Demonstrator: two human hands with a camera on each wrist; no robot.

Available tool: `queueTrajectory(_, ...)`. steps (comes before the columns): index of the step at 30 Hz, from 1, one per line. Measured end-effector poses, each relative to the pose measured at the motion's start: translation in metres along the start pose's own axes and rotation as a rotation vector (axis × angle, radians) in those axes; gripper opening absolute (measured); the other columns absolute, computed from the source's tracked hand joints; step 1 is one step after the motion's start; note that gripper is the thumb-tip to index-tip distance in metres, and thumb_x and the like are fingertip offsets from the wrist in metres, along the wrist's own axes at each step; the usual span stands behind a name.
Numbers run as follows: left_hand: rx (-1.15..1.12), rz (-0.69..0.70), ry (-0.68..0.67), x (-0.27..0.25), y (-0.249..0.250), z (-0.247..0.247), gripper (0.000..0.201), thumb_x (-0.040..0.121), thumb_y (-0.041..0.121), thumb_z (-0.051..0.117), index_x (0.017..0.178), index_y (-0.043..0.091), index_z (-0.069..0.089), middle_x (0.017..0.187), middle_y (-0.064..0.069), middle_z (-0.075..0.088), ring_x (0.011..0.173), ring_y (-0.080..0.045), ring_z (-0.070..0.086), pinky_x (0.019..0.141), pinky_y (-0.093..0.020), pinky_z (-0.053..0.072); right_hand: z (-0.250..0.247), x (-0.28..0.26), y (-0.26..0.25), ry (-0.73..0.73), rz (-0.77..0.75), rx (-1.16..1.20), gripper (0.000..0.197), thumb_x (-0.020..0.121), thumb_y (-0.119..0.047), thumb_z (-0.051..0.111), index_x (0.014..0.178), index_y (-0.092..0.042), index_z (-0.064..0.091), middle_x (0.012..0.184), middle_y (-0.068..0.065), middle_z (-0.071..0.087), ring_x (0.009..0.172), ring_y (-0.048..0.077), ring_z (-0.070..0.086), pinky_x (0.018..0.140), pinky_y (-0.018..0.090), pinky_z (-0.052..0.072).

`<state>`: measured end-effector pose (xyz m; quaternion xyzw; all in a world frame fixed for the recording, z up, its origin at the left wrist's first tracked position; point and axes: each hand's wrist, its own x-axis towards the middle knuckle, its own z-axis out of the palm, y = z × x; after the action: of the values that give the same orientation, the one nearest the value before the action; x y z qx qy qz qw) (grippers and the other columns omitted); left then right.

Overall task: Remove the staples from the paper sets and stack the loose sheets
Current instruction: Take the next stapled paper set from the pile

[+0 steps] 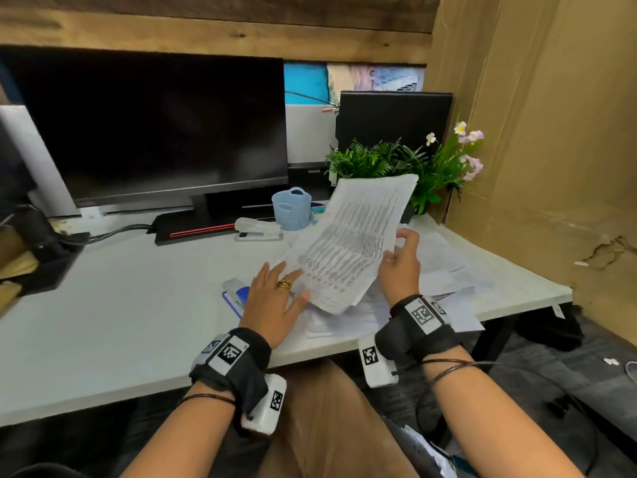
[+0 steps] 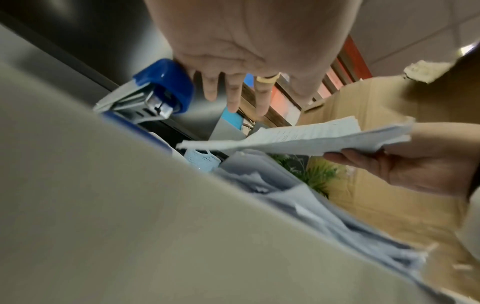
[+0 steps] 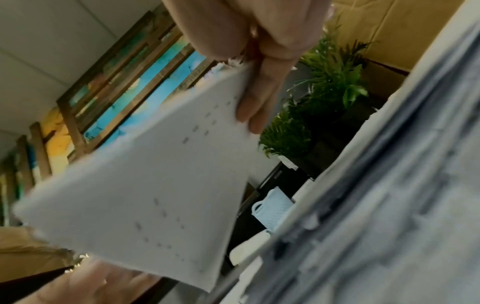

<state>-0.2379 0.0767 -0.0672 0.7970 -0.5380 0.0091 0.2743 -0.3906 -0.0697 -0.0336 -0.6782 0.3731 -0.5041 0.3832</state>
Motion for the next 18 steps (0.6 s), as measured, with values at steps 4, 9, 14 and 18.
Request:
queueTrajectory(4,-0.443,-0.024,0.184,0.002,-0.007,-0.019,0.057,0.089,0.052,0.034,0.140,0.026,0.035,0.148,0.000,0.030,0.138,-0.016,0.021,0.113,-0.029,0.017,0.006,0.011,-0.022,0.093,-0.047,0.132,0.032,0.092,0.007,0.036,0.122,-0.003,0.033,0.095,0.009,0.058,0.072,0.013,0.053,0.055,0.000,0.036)
queueTrajectory(9,-0.409,-0.190,0.427,0.005,-0.013,-0.065,0.064,0.089,0.052,0.043,0.143,0.020,0.031,0.147,-0.005,0.033,0.135,-0.023,0.030,0.113,-0.045,0.023,0.021,0.015,-0.034,-0.094,0.041,0.250,0.032,0.093,0.008,0.035,0.112,-0.017,0.033,0.098,0.012,0.059,0.085,0.025,0.061,0.072,0.033,0.051)
queueTrajectory(14,-0.237,-0.381,0.356,-0.010,-0.052,-0.102,0.075,0.083,0.049,0.058,0.141,0.008,0.033,0.149,-0.008,0.029,0.133,-0.032,0.034,0.110,-0.051,0.025,0.041,-0.020,-0.037,-0.441,0.073,0.284,0.028,0.096,0.005,0.036,0.113,-0.018,0.036,0.098,0.008,0.065,0.078,0.016,0.065,0.063,0.026,0.055)
queueTrajectory(18,-0.471,-0.379,0.358,-0.041,-0.076,-0.112,0.063,0.086,0.024,0.065,0.138,0.011,0.032,0.135,-0.007,0.049,0.120,-0.025,0.049,0.097,-0.031,0.041,0.060,-0.053,-0.032,-0.656,0.088,0.240,0.037,0.094,0.009,0.036,0.107,-0.025,0.042,0.109,0.013,0.063,0.088,0.019,0.068,0.067,0.031,0.057)
